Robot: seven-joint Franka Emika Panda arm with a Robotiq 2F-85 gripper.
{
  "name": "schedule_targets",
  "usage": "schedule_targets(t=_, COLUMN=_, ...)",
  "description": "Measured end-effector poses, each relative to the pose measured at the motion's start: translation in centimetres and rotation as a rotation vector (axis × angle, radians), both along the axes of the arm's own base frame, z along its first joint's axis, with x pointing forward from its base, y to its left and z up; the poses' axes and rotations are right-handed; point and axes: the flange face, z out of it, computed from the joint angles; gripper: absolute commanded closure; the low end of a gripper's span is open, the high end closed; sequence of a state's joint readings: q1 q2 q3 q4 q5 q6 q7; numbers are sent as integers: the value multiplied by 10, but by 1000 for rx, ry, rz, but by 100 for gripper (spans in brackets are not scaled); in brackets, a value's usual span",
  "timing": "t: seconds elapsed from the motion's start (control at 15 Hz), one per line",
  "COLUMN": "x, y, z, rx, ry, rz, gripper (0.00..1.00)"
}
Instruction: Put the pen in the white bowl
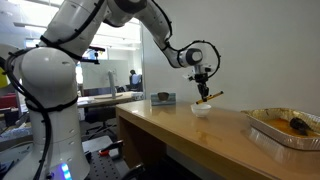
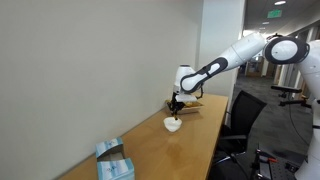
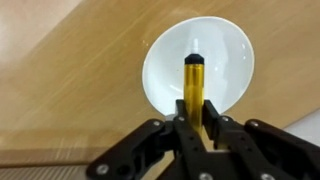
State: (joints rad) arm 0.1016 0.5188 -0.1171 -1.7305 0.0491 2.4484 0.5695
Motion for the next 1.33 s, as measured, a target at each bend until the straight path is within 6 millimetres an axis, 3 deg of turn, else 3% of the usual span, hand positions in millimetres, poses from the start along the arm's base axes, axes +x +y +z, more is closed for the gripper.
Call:
schedule_targets(t=0.53, x=16, y=9, z=-38, rx=-59, ry=11, rz=-67, gripper=95)
schedule_targets(t=0.67, x=20, y=13, z=-41, rx=-74, ry=4, rz=-72, gripper=52)
schedule_targets(t=0.93, x=22, y=21, z=-34, rx=-78, ry=-10, rz=-60, gripper=22)
schedule_targets(t=1.07, x=21, y=29, z=-19, rx=-72, ry=-26, rz=-39, gripper=8)
schedule_targets(t=1.13, x=18, y=36, z=-6, rx=-58, ry=-29, rz=-13, gripper=1)
schedule_targets(t=1.33, x=-6, y=55, z=52, rx=27, ry=13, rz=113, gripper=0)
